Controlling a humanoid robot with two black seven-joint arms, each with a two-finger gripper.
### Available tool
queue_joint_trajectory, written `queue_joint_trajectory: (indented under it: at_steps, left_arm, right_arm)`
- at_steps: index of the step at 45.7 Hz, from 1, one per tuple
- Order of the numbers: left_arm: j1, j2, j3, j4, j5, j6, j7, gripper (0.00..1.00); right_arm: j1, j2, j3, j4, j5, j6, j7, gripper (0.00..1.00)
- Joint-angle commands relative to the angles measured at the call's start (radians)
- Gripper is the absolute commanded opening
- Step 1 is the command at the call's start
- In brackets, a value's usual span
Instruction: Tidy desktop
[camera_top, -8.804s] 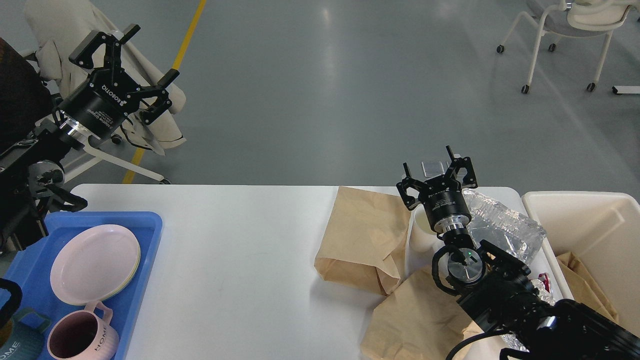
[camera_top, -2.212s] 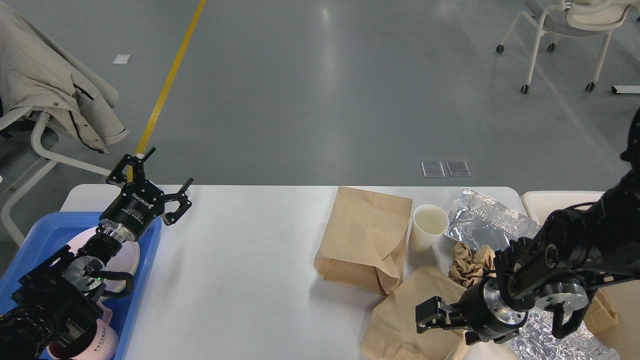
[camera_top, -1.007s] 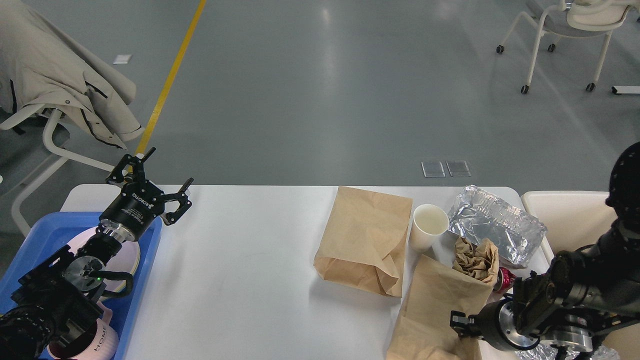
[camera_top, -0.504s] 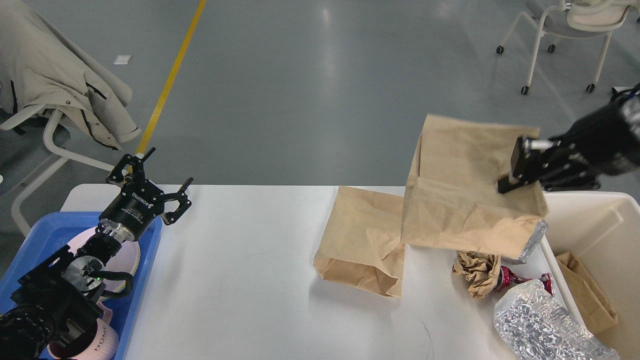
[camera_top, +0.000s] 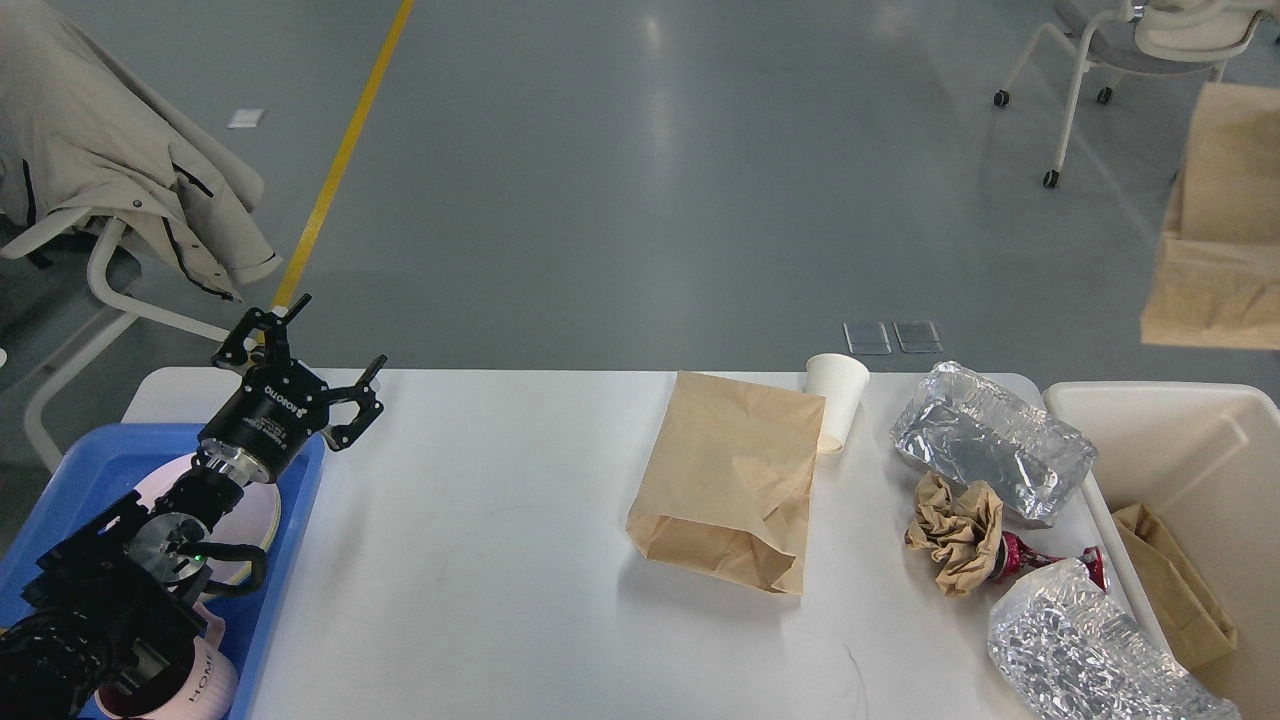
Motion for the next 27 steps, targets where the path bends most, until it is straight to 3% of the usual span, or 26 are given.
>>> queue_joint_trajectory:
  at_steps: [1,5,11,24,26,27]
  left_arm:
    - [0.000,0.000,0.000,0.000,0.000,-0.001,0.000,1.00]
    - [0.000,0.000,0.000,0.000,0.000,-0.001,0.000,1.00]
    - [0.000,0.000,0.000,0.000,0.000,-0.001,0.000,1.00]
    - [0.000,0.000,0.000,0.000,0.001,0.000,0.000,1.00]
    - [0.000,0.000,0.000,0.000,0.000,0.000,0.000,1.00]
    - [0.000,0.000,0.000,0.000,0.000,0.000,0.000,1.00]
  right_arm:
    - [-0.404,-0.003,0.012,-0.194,0.017,-0.248,0.011,0.00]
    - [-0.638,0.003,0.035,-0.274,0.066,-0.353,-0.003,0.00]
    - [-0.904,0.029,0.090,-0.364,0.189,-0.402,-0.023,0.00]
    - [-1.134,0.118,0.236,-0.463,0.251,-0.476,-0.037,0.00]
    - [-1.141,0.119,0.262,-0.461,0.251,-0.480,-0.043,0.25]
    - [-1.141,0.119,0.273,-0.461,0.251,-0.480,-0.046,0.50]
